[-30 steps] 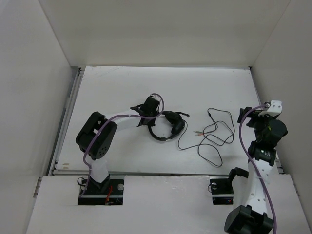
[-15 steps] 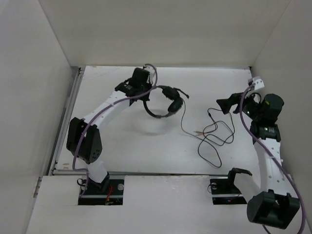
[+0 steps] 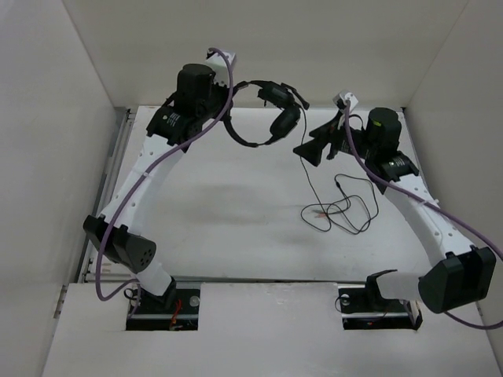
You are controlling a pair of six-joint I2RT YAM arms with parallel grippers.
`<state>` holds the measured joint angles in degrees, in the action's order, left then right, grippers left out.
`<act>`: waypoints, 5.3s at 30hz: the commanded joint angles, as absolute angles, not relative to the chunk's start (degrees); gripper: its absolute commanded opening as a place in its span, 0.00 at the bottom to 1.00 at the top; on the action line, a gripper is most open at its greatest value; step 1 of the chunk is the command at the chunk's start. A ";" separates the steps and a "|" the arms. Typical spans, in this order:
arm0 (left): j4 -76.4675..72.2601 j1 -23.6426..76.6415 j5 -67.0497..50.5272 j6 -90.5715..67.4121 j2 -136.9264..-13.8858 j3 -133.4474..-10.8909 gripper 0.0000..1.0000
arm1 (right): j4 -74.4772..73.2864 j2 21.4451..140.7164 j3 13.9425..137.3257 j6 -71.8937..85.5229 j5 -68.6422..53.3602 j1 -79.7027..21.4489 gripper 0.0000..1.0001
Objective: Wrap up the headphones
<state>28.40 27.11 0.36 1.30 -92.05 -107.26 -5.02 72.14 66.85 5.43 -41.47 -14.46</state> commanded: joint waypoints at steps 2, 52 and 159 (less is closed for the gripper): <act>29.44 27.11 -2.28 1.14 -89.47 -112.84 0.00 | -3.78 75.05 74.08 5.71 -39.82 -17.09 1.00; 28.30 8.66 -16.26 -19.78 -88.15 -133.51 0.00 | 17.51 88.42 59.94 12.85 -54.23 -33.70 0.02; 17.23 49.26 0.61 11.08 -84.90 -118.03 0.00 | 1.74 85.17 77.27 14.39 -58.79 -17.09 0.01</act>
<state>23.77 50.04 1.48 14.28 -85.84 -112.62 -5.87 87.15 79.42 5.15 -51.46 -16.91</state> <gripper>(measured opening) 0.104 0.036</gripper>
